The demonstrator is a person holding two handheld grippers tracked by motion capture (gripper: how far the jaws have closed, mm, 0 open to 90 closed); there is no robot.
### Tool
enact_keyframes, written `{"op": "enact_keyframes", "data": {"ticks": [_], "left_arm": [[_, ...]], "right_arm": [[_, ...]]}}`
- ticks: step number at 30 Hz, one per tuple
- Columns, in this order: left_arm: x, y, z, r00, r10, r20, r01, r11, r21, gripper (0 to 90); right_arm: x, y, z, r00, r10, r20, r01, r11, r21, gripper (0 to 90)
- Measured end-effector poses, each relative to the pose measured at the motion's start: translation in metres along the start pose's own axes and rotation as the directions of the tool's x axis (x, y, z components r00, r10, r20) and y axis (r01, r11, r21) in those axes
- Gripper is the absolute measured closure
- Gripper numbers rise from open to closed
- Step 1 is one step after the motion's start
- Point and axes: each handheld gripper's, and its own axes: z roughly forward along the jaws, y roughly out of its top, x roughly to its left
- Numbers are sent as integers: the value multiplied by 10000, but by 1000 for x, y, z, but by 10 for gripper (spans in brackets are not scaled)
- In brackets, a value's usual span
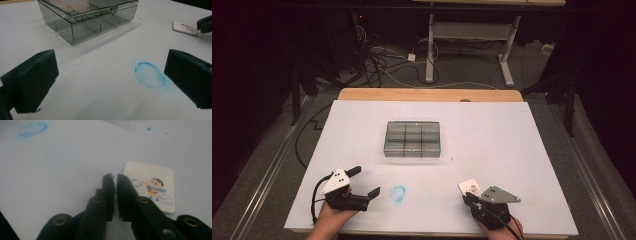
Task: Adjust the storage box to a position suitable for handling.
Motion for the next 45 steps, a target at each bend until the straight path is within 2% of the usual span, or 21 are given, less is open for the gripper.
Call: {"op": "enact_keyframes", "data": {"ticks": [1, 5, 7, 10, 12, 14, 16, 18, 19, 23, 35, 39, 45], "left_arm": [[0, 0, 0, 10000, 2, 4, -2, 10000, -3, 0], [0, 0, 0, 10000, 35, 12, -35, 10000, 50, 0], [0, 0, 0, 10000, 36, 1, -36, 10000, 47, 0], [-1, 0, 1, 10000, 68, -9, -68, 10000, 52, 0], [-1, 0, 1, 10000, 58, -18, -58, 9999, 91, 0], [-1, 0, 1, 10000, 90, -21, -90, 9999, 103, 0], [-1, 0, 1, 9999, 107, -7, -107, 9999, 104, 0], [-1, 0, 1, 9999, 108, 14, -108, 9999, 121, 0], [-1, 1, 2, 9999, 114, 18, -115, 9998, 142, 0], [-2, 1, 2, 9998, 178, 0, -178, 9997, 163, 0], [-1, 1, 2, 9998, 178, 28, -179, 9996, 199, 0], [-1, 1, 2, 9999, 156, 36, -157, 9997, 205, 0], [-2, 1, 2, 9998, 187, 33, -187, 9997, 185, 0]], "right_arm": [[0, 0, 0, 10000, 0, 0, 0, 10000, 0, 742], [-9, 4, -1, 9981, 457, 415, -448, 9988, -222, 453], [-12, 5, 1, 9947, 679, 777, -661, 9975, -258, 300], [-16, 7, 8, 9927, 747, 943, -760, 9971, 98, 207], [-17, 9, 14, 9925, 634, 1047, -680, 9969, 403, 185], [-18, 11, 20, 9914, 739, 1079, -806, 9949, 599, 180], [-17, 13, 26, 9910, 612, 1192, -724, 9931, 922, 189], [-15, 14, 29, 9917, 512, 1180, -633, 9928, 1016, 254], [-13, 15, 30, 9902, 275, 1368, -424, 9933, 1076, 287], [-13, 15, 31, 9905, 414, 1315, -561, 9923, 1101, 335], [-15, 15, 29, 9922, 380, 1184, -504, 9934, 1031, 343], [-18, 15, 25, 9929, 526, 1068, -614, 9948, 807, 342], [-24, 10, 2, 9934, 414, 1069, -479, 9971, 596, 341]]}}
